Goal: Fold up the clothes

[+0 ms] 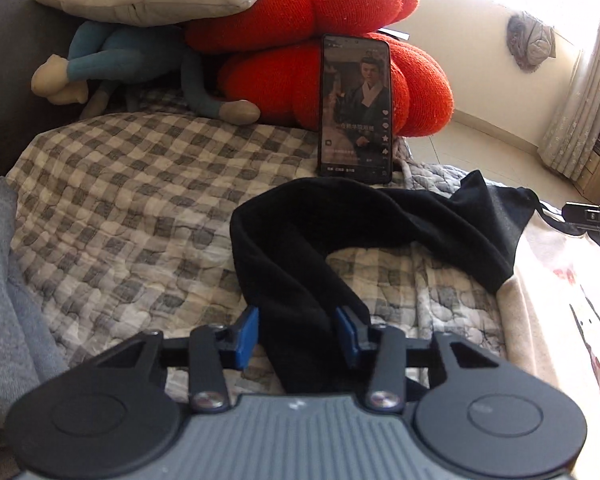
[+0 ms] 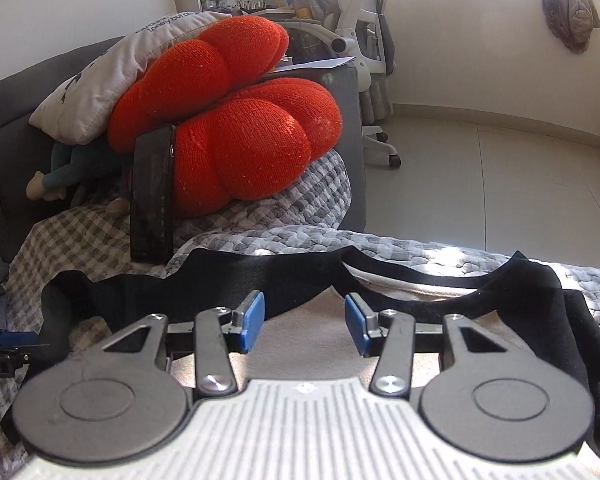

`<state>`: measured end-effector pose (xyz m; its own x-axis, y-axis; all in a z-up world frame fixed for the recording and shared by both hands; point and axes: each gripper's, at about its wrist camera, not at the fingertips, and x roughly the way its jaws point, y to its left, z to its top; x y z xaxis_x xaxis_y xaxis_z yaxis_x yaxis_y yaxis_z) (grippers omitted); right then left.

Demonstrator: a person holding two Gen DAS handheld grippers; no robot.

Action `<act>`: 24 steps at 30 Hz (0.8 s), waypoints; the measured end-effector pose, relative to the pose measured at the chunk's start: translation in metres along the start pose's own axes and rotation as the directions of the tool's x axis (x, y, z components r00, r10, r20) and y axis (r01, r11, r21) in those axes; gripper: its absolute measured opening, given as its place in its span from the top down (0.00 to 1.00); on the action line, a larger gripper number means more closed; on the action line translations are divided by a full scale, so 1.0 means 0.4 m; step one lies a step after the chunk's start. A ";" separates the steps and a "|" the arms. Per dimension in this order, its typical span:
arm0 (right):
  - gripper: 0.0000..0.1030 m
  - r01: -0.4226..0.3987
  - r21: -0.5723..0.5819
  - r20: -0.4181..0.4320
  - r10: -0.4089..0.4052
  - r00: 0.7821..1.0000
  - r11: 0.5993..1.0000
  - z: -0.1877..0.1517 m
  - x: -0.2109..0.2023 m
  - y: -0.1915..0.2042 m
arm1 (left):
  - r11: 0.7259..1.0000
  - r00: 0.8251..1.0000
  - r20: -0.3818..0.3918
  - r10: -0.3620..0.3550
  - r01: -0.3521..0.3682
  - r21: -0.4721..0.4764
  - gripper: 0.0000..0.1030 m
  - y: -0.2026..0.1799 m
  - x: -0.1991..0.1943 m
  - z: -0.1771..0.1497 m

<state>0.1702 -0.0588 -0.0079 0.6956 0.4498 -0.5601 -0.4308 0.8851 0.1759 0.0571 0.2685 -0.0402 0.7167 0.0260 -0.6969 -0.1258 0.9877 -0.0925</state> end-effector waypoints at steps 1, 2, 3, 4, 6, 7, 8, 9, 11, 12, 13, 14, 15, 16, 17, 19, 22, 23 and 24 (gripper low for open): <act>0.52 -0.007 -0.003 -0.005 0.007 1.000 1.000 -0.003 0.002 0.007 | 1.000 1.000 0.015 0.021 -0.022 0.022 0.79 -0.004 0.001 0.001; 0.52 -0.015 -0.005 -0.010 0.015 1.000 1.000 -0.005 0.004 0.015 | 0.998 0.999 0.032 0.042 -0.044 0.041 0.86 -0.007 0.001 0.003; 0.52 -0.019 -0.011 -0.013 0.019 1.000 1.000 -0.007 0.004 0.020 | 0.996 0.996 0.054 0.064 -0.067 0.053 0.90 -0.008 -0.003 0.009; 0.52 -0.022 -0.018 -0.016 0.021 1.000 1.000 -0.009 0.003 0.024 | 0.993 0.992 0.080 0.093 -0.098 0.058 0.90 -0.006 -0.008 0.018; 0.52 -0.027 -0.027 -0.021 0.027 0.999 0.999 -0.012 0.002 0.029 | 0.983 0.976 0.151 0.157 -0.169 0.072 0.90 -0.001 -0.027 0.040; 0.52 -0.030 -0.027 -0.024 0.029 0.999 0.999 -0.013 0.001 0.028 | 0.977 0.966 0.182 0.182 -0.198 0.076 0.90 0.003 -0.037 0.051; 0.52 -0.033 -0.027 -0.026 0.032 0.999 0.999 -0.015 0.000 0.028 | 0.969 0.953 0.218 0.210 -0.232 0.081 0.90 0.009 -0.048 0.067; 0.52 -0.035 -0.024 -0.028 0.034 0.999 0.999 -0.015 0.001 0.027 | 0.962 0.942 0.244 0.232 -0.259 0.085 0.90 0.016 -0.056 0.081; 0.52 -0.039 -0.018 -0.031 0.039 0.999 0.999 -0.017 0.002 0.023 | 0.947 0.922 0.276 0.272 -0.307 0.094 0.90 0.029 -0.063 0.106; 0.52 -0.041 -0.013 -0.033 0.040 0.999 0.999 -0.018 0.004 0.022 | 0.938 0.912 0.287 0.294 -0.333 0.097 0.89 0.036 -0.063 0.118; 0.52 -0.042 -0.007 -0.035 0.042 0.999 0.999 -0.019 0.007 0.021 | 0.927 0.901 0.293 0.320 -0.362 0.101 0.88 0.044 -0.060 0.127; 0.52 -0.044 -0.002 -0.037 0.044 0.998 0.999 -0.021 0.010 0.020 | 0.915 0.889 0.300 0.346 -0.391 0.104 0.88 0.052 -0.058 0.136; 0.52 -0.045 0.002 -0.039 0.045 0.998 0.999 -0.022 0.013 0.020 | 0.902 0.877 0.304 0.372 -0.419 0.105 0.87 0.061 -0.056 0.144; 0.52 -0.048 0.003 -0.041 0.048 0.998 0.999 -0.023 0.015 0.021 | 0.889 0.865 0.306 0.398 -0.446 0.103 0.87 0.070 -0.054 0.150; 0.52 -0.051 0.004 -0.043 0.051 0.998 0.999 -0.025 0.017 0.022 | 0.879 0.855 0.305 0.419 -0.466 0.099 0.87 0.081 -0.053 0.156; 0.52 -0.057 0.006 -0.048 0.057 0.997 0.998 -0.027 0.022 0.024 | 0.884 0.859 0.288 0.424 -0.461 0.073 0.86 0.109 -0.056 0.164; 0.52 -0.067 0.008 -0.054 0.068 0.996 0.998 -0.030 0.030 0.029 | 0.915 0.889 0.248 0.384 -0.403 0.028 0.73 0.145 -0.064 0.168; 0.52 -0.072 0.009 -0.055 0.073 0.996 0.997 -0.030 0.032 0.032 | 0.928 0.904 0.229 0.362 -0.374 0.007 0.69 0.157 -0.066 0.167; 0.52 -0.077 0.011 -0.056 0.078 0.995 0.997 -0.030 0.034 0.035 | 0.938 0.916 0.213 0.341 -0.346 -0.015 0.67 0.167 -0.068 0.167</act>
<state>0.1667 -0.0417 -0.0228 0.6268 0.5097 -0.5893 -0.4770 0.8491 0.2271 0.0749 0.3441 0.0200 0.7597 0.3931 -0.5179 -0.3760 0.9155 0.1433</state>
